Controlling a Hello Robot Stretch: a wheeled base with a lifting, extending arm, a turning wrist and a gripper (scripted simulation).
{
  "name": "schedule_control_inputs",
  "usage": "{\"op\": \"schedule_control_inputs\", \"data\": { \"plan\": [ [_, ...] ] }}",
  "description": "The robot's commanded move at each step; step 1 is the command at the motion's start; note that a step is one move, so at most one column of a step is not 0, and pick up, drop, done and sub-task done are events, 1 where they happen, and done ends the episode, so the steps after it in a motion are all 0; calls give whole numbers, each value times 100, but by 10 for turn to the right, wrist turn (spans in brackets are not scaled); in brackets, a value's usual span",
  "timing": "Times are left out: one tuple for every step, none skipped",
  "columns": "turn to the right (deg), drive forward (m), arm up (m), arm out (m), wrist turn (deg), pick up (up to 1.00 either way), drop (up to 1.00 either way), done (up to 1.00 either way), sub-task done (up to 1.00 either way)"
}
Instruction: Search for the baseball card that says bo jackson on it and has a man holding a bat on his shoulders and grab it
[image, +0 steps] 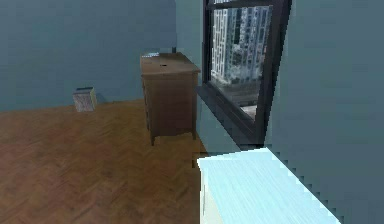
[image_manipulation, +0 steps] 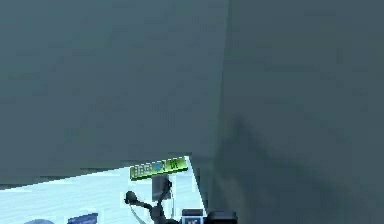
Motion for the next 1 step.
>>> {"op": "schedule_control_inputs", "data": {
  "plan": [
    [0, 0, 0, 0, 0, 0, 0, 100, 0]
  ]
}}
